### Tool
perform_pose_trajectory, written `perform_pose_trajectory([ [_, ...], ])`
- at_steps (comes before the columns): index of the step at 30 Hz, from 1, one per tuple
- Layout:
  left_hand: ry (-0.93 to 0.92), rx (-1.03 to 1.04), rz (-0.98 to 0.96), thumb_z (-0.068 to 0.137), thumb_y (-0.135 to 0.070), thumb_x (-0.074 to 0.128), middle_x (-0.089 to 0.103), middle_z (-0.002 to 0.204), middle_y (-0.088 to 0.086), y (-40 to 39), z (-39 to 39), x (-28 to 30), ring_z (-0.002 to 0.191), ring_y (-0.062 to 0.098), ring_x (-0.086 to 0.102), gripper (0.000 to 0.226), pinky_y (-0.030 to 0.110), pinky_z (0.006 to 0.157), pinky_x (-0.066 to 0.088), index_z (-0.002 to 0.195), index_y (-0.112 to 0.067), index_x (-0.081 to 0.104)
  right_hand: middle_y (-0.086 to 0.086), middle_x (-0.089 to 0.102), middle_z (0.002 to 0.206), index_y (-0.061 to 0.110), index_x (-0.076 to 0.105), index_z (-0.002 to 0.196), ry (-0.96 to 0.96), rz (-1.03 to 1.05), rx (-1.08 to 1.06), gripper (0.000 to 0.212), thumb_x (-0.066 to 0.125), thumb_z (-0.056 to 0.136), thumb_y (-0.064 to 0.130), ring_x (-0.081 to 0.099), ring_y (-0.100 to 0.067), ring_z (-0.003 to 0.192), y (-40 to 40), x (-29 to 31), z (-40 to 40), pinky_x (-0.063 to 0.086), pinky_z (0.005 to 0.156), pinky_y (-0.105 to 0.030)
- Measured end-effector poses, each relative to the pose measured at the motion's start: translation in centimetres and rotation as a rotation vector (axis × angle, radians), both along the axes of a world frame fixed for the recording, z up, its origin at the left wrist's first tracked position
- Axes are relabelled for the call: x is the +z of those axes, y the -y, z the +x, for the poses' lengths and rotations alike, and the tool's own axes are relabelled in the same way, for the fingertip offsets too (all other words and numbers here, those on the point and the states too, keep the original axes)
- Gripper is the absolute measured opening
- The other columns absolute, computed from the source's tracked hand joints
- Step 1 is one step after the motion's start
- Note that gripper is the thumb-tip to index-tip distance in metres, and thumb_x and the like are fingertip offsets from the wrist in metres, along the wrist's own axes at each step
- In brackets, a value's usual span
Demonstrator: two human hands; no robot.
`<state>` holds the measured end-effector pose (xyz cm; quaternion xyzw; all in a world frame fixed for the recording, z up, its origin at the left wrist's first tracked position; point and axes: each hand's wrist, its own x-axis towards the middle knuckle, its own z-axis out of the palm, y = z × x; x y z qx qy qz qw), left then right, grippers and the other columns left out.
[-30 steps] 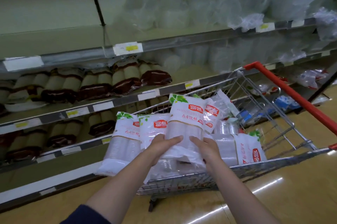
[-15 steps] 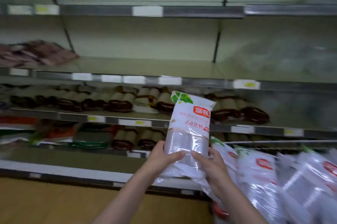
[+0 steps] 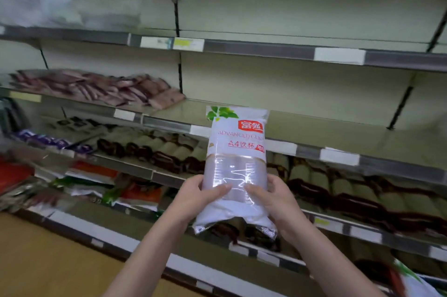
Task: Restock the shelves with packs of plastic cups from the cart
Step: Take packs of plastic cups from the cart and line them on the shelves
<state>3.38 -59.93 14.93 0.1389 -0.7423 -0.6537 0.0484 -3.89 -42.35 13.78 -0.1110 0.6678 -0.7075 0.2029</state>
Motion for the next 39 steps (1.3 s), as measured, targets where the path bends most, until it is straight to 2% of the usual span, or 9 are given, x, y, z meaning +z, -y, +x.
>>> perform_pose_trajectory([
  [6,-0.021,0.018,-0.025,0.078,-0.032,0.073,0.076,0.094,0.010,7.4,-7.3,1.9,0.084,0.023,0.073,0.032,0.031,0.070,0.056,0.098,-0.008,0.072,-0.009,0.071,0.108,0.014,0.056,0.119,-0.085,0.042,0.071,0.059,0.074,0.065,0.027,0.072,-0.026,0.091,7.9,1.9,-8.4,0.058,0.080,-0.046],
  [10,-0.071,0.094,-0.046,0.077,-0.026,0.075,0.075,0.094,0.012,14.0,-13.7,4.8,0.077,0.020,0.072,0.030,0.022,0.059,0.055,0.098,-0.005,0.071,-0.009,0.070,0.104,0.011,0.058,0.115,-0.139,0.106,0.082,0.032,0.056,0.083,0.012,0.070,-0.025,0.090,14.9,5.0,-15.2,0.056,0.078,-0.037],
  [19,-0.023,0.139,-0.039,0.068,-0.022,0.082,0.068,0.112,0.010,27.8,-30.2,5.6,0.099,0.027,0.065,0.054,0.042,0.092,0.053,0.116,-0.007,0.061,-0.002,0.061,0.116,0.019,0.046,0.127,-0.312,0.324,-0.077,0.040,0.059,0.089,0.022,0.061,-0.023,0.099,29.0,6.8,-27.9,0.051,0.076,-0.030],
  [22,-0.013,0.106,-0.204,0.073,-0.032,0.077,0.063,0.117,0.007,29.6,-33.4,5.4,0.107,0.029,0.058,0.054,0.044,0.097,0.048,0.119,-0.013,0.058,-0.006,0.062,0.117,0.018,0.045,0.125,-0.387,0.318,-0.105,0.039,0.056,0.087,0.016,0.062,-0.026,0.104,31.2,5.3,-30.4,0.051,0.088,-0.038],
  [27,-0.110,0.037,-0.103,0.078,-0.018,0.074,0.066,0.113,0.014,31.4,-36.7,3.6,0.107,0.034,0.060,0.042,0.046,0.095,0.047,0.116,-0.007,0.060,-0.003,0.060,0.123,0.026,0.038,0.130,-0.398,0.346,-0.191,0.052,0.057,0.082,0.024,0.060,-0.027,0.109,33.0,3.2,-33.1,0.050,0.094,-0.046],
  [30,-0.122,0.028,-0.199,0.070,-0.033,0.074,0.067,0.108,0.011,31.7,-37.6,2.4,0.103,0.031,0.062,0.047,0.052,0.097,0.047,0.112,-0.015,0.062,0.000,0.056,0.127,0.023,0.031,0.139,-0.413,0.393,-0.227,0.059,0.058,0.086,0.020,0.056,-0.022,0.113,33.3,3.3,-33.3,0.047,0.096,-0.036],
  [32,-0.106,0.041,-0.194,0.076,-0.024,0.073,0.066,0.110,0.009,31.4,-37.7,2.5,0.106,0.030,0.061,0.042,0.050,0.096,0.047,0.114,-0.013,0.058,0.004,0.055,0.115,0.018,0.035,0.134,-0.408,0.416,-0.229,0.051,0.057,0.088,0.018,0.055,-0.018,0.102,33.3,3.7,-33.0,0.042,0.083,-0.026],
  [36,-0.152,0.348,-0.536,0.083,-0.015,0.066,0.056,0.121,0.009,28.2,-36.1,3.9,0.114,0.026,0.052,0.048,0.036,0.095,0.042,0.125,-0.004,0.047,-0.002,0.055,0.124,0.016,0.042,0.132,-0.389,0.409,-0.234,0.052,0.063,0.085,0.017,0.054,-0.021,0.113,32.1,4.4,-31.8,0.046,0.092,-0.033],
  [39,-0.285,0.401,-0.361,0.081,-0.006,0.066,0.057,0.118,0.013,24.1,-33.8,4.2,0.113,0.031,0.054,0.047,0.037,0.096,0.044,0.125,-0.003,0.049,-0.009,0.052,0.128,0.018,0.045,0.133,-0.291,0.329,-0.262,0.055,0.066,0.083,0.018,0.056,-0.025,0.112,29.8,4.9,-29.9,0.051,0.094,-0.045],
])
